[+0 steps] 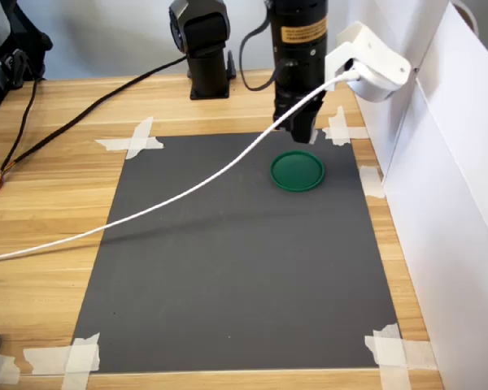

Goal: Grasp a white terminal and put it in the green lid.

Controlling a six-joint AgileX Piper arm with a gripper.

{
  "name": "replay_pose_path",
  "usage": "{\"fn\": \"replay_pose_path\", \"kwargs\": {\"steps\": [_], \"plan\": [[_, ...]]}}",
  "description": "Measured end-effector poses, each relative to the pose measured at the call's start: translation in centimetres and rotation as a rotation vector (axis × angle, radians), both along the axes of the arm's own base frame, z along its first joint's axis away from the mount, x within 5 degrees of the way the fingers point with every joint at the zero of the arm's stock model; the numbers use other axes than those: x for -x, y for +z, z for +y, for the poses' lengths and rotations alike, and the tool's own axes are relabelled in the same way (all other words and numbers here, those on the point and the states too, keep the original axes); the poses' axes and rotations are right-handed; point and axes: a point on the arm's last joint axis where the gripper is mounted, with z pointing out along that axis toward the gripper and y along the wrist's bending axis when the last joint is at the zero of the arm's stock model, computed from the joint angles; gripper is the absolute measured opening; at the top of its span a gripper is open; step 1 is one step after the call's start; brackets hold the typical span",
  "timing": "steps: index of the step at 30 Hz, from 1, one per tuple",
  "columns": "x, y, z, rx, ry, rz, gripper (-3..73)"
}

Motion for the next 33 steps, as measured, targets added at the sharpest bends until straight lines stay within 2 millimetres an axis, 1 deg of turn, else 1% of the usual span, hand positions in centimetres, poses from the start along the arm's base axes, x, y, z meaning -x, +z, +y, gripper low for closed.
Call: {"fn": "replay_pose_path", "kwargs": {"steps": [2, 4, 7, 9, 12, 18, 30, 33], "plan": [[0.6, -0.3, 0.9, -0.005, 0.019, -0.003, 8.1], [1.3, -1.4, 1.2, 0.010, 0.026, 0.009, 8.1], [1.9, -3.4, 1.0, 0.033, 0.022, 0.017, 8.1], [2.3, -4.2, 0.6, 0.033, 0.022, -0.012, 8.1], [2.8, -4.8, 0.1, 0.024, 0.025, -0.045, 8.1], [3.4, -6.5, -0.5, 0.033, -0.001, -0.048, 8.1], [3.8, -8.2, -1.1, 0.052, -0.017, -0.066, 8.1], [3.6, -8.3, -1.1, 0.052, -0.010, -0.086, 8.1]]}}
